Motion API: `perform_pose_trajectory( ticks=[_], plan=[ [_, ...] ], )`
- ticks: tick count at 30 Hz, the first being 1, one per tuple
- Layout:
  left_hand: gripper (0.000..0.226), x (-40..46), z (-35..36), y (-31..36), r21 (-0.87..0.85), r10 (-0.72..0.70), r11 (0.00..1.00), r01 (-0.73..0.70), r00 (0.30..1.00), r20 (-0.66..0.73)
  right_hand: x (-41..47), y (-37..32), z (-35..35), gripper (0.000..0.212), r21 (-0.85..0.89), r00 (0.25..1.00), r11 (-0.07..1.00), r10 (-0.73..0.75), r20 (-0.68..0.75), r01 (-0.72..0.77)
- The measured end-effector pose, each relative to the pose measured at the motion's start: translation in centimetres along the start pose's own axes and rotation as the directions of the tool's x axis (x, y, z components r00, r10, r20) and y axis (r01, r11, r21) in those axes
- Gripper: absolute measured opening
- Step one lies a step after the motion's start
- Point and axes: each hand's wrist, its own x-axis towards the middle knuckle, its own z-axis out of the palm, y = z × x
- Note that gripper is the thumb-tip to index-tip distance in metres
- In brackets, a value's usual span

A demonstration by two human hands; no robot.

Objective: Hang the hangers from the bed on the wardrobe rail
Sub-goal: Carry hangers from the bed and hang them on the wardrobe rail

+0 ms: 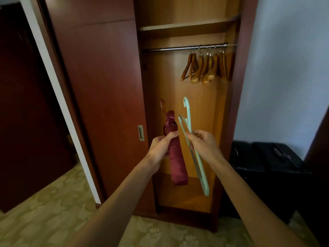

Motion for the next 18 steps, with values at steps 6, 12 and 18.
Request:
perform_pose_trajectory(
  ticks=[6,12,18],
  plan=[
    [0.061,13.7,-5.0,2.6,0.005,0.048,0.999,-0.048,0.999,0.021,13.4,-1.6,5.9,0.027,-0.038,0.998,0.998,-0.054,-0.029,0.052],
    [0.061,28.3,-9.5,7.7,0.017,0.089,0.996,-0.091,0.993,0.077,27.7,-4.3,10.8,0.031,-0.092,0.988,0.995,-0.061,-0.14,0.048],
    [0.057,42.1,-10.4,14.0,0.04,0.129,0.99,-0.136,0.982,0.136,40.0,-7.6,12.3,0.036,-0.221,0.96,0.974,-0.109,-0.259,0.051]
  ],
)
